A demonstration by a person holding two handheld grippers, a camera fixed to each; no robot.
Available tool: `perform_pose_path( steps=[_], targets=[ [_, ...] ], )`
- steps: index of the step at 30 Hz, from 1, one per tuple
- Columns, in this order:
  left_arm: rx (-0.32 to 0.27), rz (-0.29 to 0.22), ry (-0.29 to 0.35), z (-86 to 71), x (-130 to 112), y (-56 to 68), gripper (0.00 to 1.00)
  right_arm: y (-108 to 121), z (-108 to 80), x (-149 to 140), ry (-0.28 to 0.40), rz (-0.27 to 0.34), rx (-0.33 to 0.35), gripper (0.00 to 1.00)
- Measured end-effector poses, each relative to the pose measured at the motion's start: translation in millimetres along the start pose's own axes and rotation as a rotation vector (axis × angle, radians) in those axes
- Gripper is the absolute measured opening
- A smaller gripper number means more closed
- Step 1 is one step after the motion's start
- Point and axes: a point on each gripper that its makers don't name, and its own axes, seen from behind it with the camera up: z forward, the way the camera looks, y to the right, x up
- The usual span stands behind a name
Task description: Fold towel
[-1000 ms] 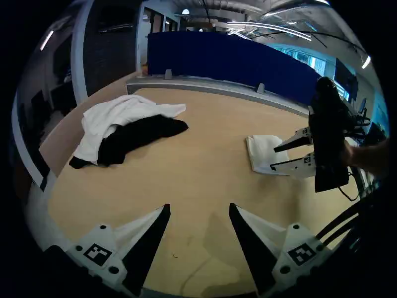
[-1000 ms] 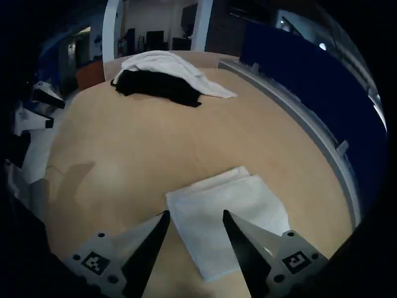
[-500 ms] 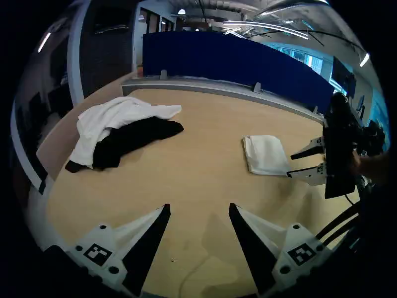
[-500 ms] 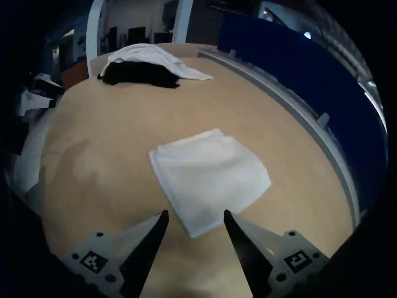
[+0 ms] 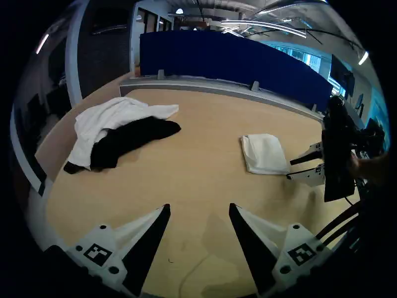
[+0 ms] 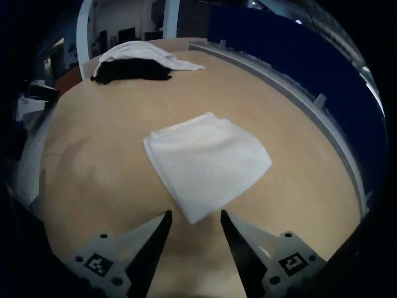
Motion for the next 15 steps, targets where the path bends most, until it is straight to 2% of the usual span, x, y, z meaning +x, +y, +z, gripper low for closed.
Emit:
perform_pose_path(
  steps=[3,5,9,15],
  targets=[
    [0.001,0.002,0.001,-0.8,0.5,-0.3,0.87,-0.4,2.1,-1.4,-0.004,0.011,-0.002,0.66],
    [0.001,0.002,0.001,-1.0,0.8,-0.5,0.87,-0.3,3.1,-2.2,-0.008,0.018,-0.004,0.66],
    [0.003,0.001,0.001,-1.3,1.3,-1.6,0.87,-0.3,4.9,-4.3,-0.014,0.023,-0.009,0.57],
    [0.004,0.002,0.001,-1.0,1.6,-2.1,0.87,-1.0,7.0,-8.2,-0.022,0.034,-0.01,0.26]
  ],
)
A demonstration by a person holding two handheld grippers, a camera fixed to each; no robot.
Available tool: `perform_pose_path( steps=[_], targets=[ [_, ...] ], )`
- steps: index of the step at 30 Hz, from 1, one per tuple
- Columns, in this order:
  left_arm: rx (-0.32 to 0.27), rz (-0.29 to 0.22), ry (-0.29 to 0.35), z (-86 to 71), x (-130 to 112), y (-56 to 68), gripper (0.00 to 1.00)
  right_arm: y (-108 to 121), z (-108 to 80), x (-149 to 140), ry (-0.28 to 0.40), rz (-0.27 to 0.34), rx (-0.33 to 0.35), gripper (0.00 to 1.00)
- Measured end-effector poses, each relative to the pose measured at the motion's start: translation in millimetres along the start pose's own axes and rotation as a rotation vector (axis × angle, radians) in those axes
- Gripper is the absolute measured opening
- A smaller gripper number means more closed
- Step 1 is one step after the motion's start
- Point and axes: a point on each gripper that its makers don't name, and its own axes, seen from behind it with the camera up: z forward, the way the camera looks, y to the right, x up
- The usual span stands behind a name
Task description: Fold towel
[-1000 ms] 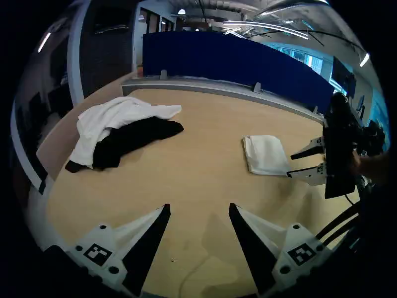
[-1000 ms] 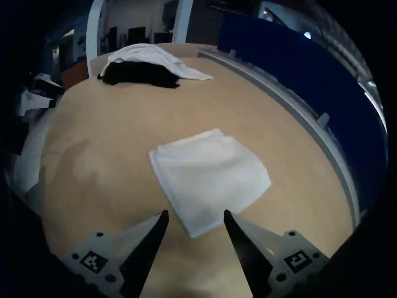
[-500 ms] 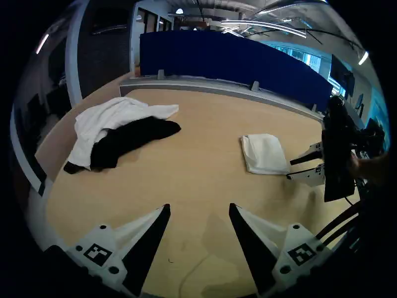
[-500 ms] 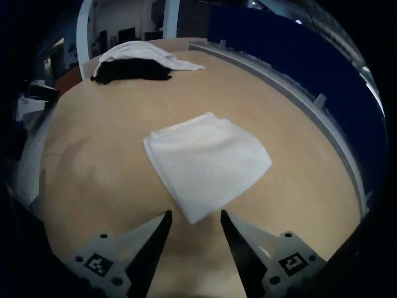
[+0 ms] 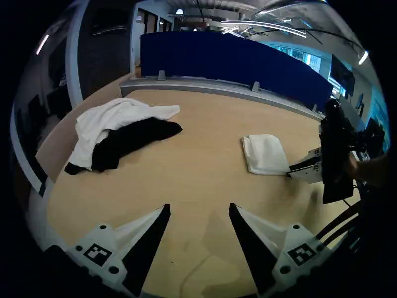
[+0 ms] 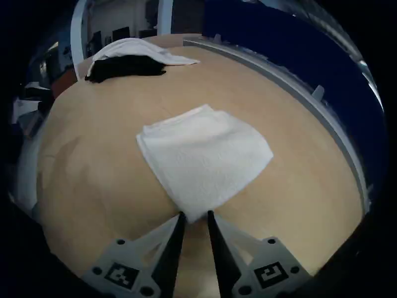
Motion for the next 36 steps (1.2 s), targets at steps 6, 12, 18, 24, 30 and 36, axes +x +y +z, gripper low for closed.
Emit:
perform_pose_path(
  steps=[6,12,18,24,30,36],
  targets=[
    [0.0,0.004,-0.001,1.2,-1,0.5,0.87,1,0.7,-1,0.001,0.012,-0.005,0.07],
    [-0.001,0.005,-0.001,1.4,-1,0.5,0.87,2,0.0,3,0.011,0.013,-0.005,0.05],
    [-0.002,0.006,-0.001,1.8,-2,0.6,0.87,4,-6.0,13,0.035,-0.001,-0.014,0.04],
    [-0.006,0.01,0.003,0.5,1,2.3,0.87,10,-20.3,38,0.083,-0.03,-0.029,0.04],
    [-0.013,0.022,0.019,-1.6,10,6.4,0.87,21,-38.1,75,0.143,-0.056,-0.048,0.04],
    [-0.02,0.031,0.038,-3.0,20,10.7,0.87,31,-58.9,116,0.206,-0.077,-0.067,0.04]
  ],
)
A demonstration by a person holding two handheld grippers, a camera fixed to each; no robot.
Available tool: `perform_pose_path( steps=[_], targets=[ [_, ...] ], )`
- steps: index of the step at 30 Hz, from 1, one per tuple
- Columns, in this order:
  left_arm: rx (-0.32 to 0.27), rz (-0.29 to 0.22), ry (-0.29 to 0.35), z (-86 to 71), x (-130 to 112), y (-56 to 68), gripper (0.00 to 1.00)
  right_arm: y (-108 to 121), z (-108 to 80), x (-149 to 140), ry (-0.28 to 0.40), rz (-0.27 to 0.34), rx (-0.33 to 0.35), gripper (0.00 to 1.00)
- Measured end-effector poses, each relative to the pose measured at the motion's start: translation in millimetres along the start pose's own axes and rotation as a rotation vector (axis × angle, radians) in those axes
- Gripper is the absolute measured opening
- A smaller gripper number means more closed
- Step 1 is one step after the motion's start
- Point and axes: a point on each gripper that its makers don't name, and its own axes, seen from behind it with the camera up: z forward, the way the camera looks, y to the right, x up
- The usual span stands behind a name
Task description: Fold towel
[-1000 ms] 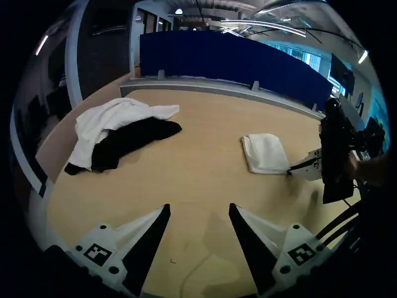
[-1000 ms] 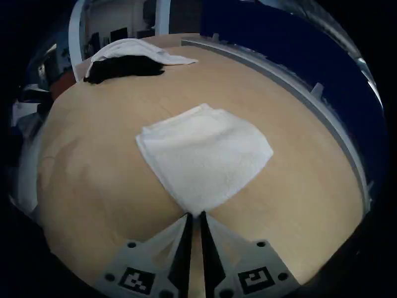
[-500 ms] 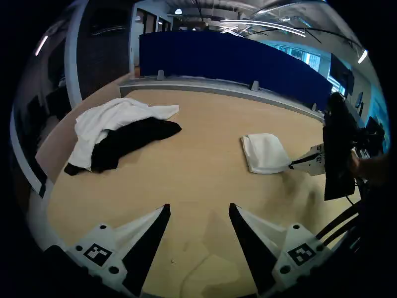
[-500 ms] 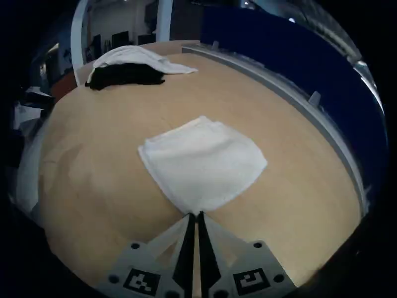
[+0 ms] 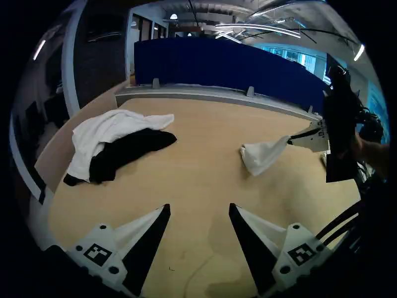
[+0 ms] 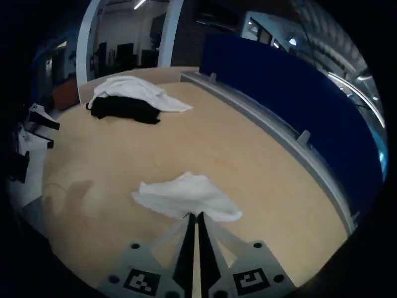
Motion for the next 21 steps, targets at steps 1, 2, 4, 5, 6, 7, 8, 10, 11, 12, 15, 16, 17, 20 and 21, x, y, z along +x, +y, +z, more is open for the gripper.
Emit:
perform_pose_path(
  steps=[1,2,4,5,6,7,8,10,11,12,15,16,17,20,21],
  targets=[
    [-0.001,0.001,0.003,-0.1,2,0.6,0.88,2,-2.2,7,0.011,-0.002,-0.002,0.04],
    [-0.003,0.001,0.005,-0.2,3,1.1,0.87,4,-4.2,14,0.021,-0.004,-0.004,0.04],
    [-0.003,0.003,0.011,0.0,6,1.5,0.87,8,-7.7,26,0.04,-0.003,-0.007,0.04],
    [-0.004,0.003,0.013,0.1,8,1.6,0.87,10,-9.4,32,0.049,-0.003,-0.009,0.04],
    [-0.004,0.004,0.015,0.3,9,1.6,0.87,11,-11.0,37,0.057,-0.002,-0.01,0.04],
    [-0.004,0.006,0.017,0.5,10,1.6,0.87,13,-12.7,43,0.066,-0.001,-0.011,0.04],
    [-0.004,0.007,0.019,0.7,11,1.6,0.87,14,-14.3,48,0.074,-0.001,-0.012,0.04],
    [-0.004,0.009,0.022,0.6,14,1.7,0.87,17,-17.8,58,0.09,-0.001,-0.014,0.04],
    [-0.004,0.01,0.023,0.6,15,1.8,0.87,19,-19.4,62,0.098,-0.001,-0.015,0.04],
    [-0.004,0.01,0.024,0.7,16,2.1,0.87,20,-20.6,65,0.103,-0.001,-0.017,0.04],
    [-0.006,0.012,0.028,1.4,19,3.3,0.87,25,-23.9,73,0.116,0.001,-0.023,0.04],
    [-0.007,0.013,0.03,1.9,21,3.6,0.87,27,-24.9,75,0.118,0.002,-0.023,0.04],
    [-0.008,0.014,0.031,2.3,22,3.8,0.87,28,-25.8,76,0.12,0.004,-0.024,0.04],
    [-0.01,0.017,0.034,3.3,25,5.6,0.87,32,-29.3,76,0.12,0.008,-0.027,0.04],
    [-0.011,0.018,0.034,3.8,25,6.4,0.87,33,-30.7,75,0.12,0.008,-0.029,0.04]
  ],
)
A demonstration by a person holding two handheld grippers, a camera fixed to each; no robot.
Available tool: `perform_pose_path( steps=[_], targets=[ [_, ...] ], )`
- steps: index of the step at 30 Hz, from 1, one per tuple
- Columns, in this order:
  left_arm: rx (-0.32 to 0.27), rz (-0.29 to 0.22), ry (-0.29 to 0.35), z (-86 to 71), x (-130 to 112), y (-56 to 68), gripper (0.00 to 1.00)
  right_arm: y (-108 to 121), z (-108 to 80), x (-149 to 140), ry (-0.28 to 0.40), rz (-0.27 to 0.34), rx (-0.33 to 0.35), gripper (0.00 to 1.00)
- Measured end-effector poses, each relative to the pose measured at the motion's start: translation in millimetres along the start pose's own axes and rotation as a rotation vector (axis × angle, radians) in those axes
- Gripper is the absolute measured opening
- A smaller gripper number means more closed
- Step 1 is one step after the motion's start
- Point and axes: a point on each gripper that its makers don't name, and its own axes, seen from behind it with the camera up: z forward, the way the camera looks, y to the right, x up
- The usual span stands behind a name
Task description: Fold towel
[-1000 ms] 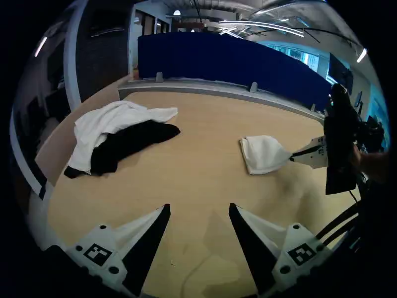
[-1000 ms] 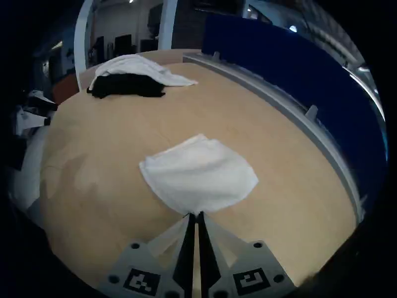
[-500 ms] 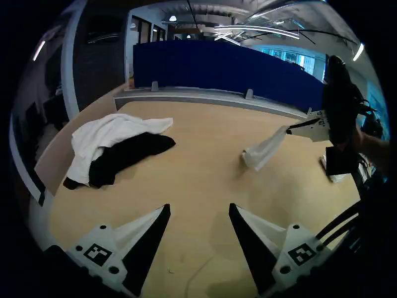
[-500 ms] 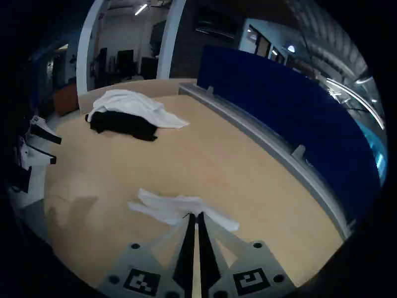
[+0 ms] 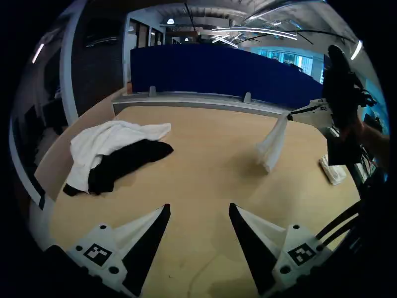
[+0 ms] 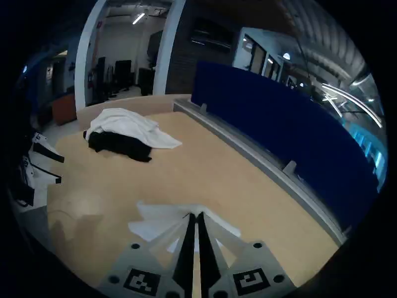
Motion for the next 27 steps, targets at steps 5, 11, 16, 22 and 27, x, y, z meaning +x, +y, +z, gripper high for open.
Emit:
perform_pose_path(
  steps=[5,11,16,22,27],
  targets=[
    [-0.007,0.006,0.0,2.7,2,4.0,0.87,8,-8.6,-3,-0.002,0.004,-0.011,0.04],
    [-0.018,0.014,-0.002,6.7,4,9.2,0.87,25,-23.3,-7,0.0,0.023,-0.033,0.04],
    [-0.027,0.024,-0.004,10.8,8,14.5,0.87,46,-40.1,-14,-0.001,0.041,-0.064,0.04],
    [-0.033,0.042,-0.01,16.6,10,22.0,0.87,80,-64.1,-30,-0.006,0.07,-0.108,0.04],
    [-0.034,0.06,-0.013,20.6,12,29.6,0.87,109,-86.9,-51,-0.027,0.08,-0.148,0.04]
  ],
)
